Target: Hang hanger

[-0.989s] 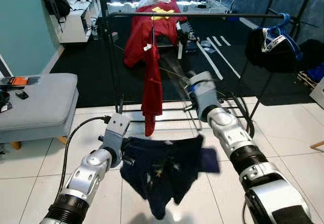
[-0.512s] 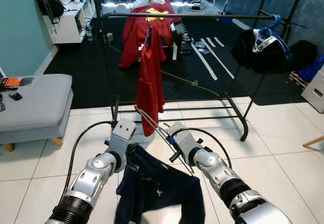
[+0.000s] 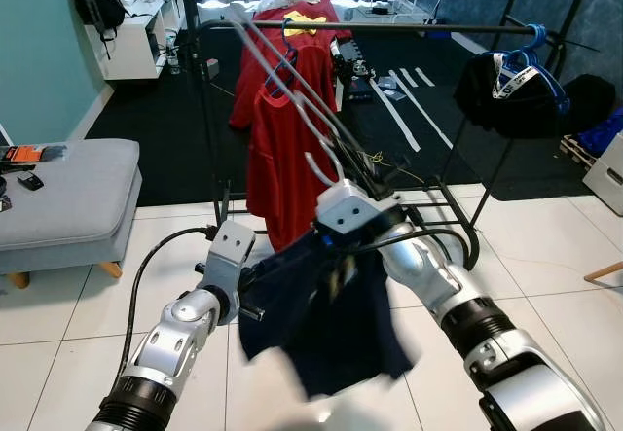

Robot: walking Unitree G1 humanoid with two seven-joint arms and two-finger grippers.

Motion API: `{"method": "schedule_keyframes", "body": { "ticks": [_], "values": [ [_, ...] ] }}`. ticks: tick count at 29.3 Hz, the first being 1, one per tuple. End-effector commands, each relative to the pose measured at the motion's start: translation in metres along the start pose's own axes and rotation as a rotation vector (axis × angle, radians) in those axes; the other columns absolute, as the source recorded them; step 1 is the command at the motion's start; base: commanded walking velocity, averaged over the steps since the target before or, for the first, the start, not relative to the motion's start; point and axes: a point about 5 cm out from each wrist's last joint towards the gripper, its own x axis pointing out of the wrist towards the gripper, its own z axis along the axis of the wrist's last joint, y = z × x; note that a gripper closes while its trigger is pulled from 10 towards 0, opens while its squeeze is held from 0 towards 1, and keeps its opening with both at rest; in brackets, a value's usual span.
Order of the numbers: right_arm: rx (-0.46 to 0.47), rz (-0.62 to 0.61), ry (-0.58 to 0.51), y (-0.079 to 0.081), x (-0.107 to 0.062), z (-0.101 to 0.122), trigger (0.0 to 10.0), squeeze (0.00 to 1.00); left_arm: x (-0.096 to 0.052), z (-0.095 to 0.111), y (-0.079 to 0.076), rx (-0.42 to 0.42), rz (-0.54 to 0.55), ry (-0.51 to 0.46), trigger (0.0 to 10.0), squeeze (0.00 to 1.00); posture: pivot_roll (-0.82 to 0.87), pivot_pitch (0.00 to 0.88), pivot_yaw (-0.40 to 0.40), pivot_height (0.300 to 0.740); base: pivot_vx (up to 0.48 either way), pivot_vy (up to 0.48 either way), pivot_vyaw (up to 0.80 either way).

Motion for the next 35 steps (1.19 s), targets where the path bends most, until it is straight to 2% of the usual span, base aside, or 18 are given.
{"method": "schedule_keyframes", "body": {
  "ticks": [1, 3, 5, 7, 9, 15, 17, 24, 35],
  "values": [
    [0.021, 0.061, 0.044, 0.013, -0.012, -0.007, 0.0, 0.00, 0.000, -0.005, -0.002, -0.002, -0.001, 0.019, 0.0, 0.00, 0.01, 0.080, -0.039, 0.740, 0.000, 0.000, 0.00],
    [0.021, 0.061, 0.044, 0.013, -0.012, -0.007, 0.0, 0.00, 0.000, -0.005, -0.002, -0.002, -0.001, 0.019, 0.0, 0.00, 0.01, 0.080, -0.039, 0.740, 0.000, 0.000, 0.00],
    [0.114, 0.088, 0.180, 0.021, -0.024, -0.023, 0.0, 0.00, -0.001, -0.009, -0.004, -0.004, -0.004, 0.032, 0.0, 0.00, 0.01, 0.079, -0.036, 0.740, 0.000, 0.000, 0.00],
    [0.114, 0.088, 0.180, 0.021, -0.024, -0.023, 0.0, 0.00, -0.001, -0.009, -0.004, -0.004, -0.004, 0.032, 0.0, 0.00, 0.01, 0.079, -0.036, 0.740, 0.000, 0.000, 0.00],
    [0.170, 0.093, 0.279, 0.026, -0.034, -0.035, 0.0, 0.00, -0.002, -0.012, -0.005, -0.002, -0.009, 0.040, 0.0, 0.00, 0.01, 0.077, -0.034, 0.740, 0.000, 0.000, 0.00],
    [0.173, 0.087, 0.298, 0.026, -0.038, -0.038, 0.0, 0.00, -0.002, -0.012, -0.005, -0.001, -0.010, 0.040, 0.0, 0.00, 0.01, 0.078, -0.033, 0.740, 0.000, 0.000, 0.00],
    [0.166, 0.043, 0.348, 0.025, -0.051, -0.045, 0.0, 0.00, -0.002, -0.012, -0.005, 0.001, -0.014, 0.037, 0.0, 0.00, 0.01, 0.077, -0.029, 0.740, 0.000, 0.000, 0.00],
    [0.180, 0.021, 0.404, 0.023, -0.070, -0.054, 0.0, 0.00, -0.003, -0.012, -0.003, 0.002, -0.019, 0.034, 0.0, 0.00, 0.00, 0.077, -0.023, 0.740, 0.000, 0.000, 0.00],
    [0.184, 0.017, 0.395, 0.024, -0.070, -0.052, 0.0, 0.00, -0.003, -0.013, -0.003, 0.002, -0.023, 0.039, 0.0, 0.00, 0.01, 0.077, -0.021, 0.740, 0.000, 0.000, 0.00]
  ]
}}
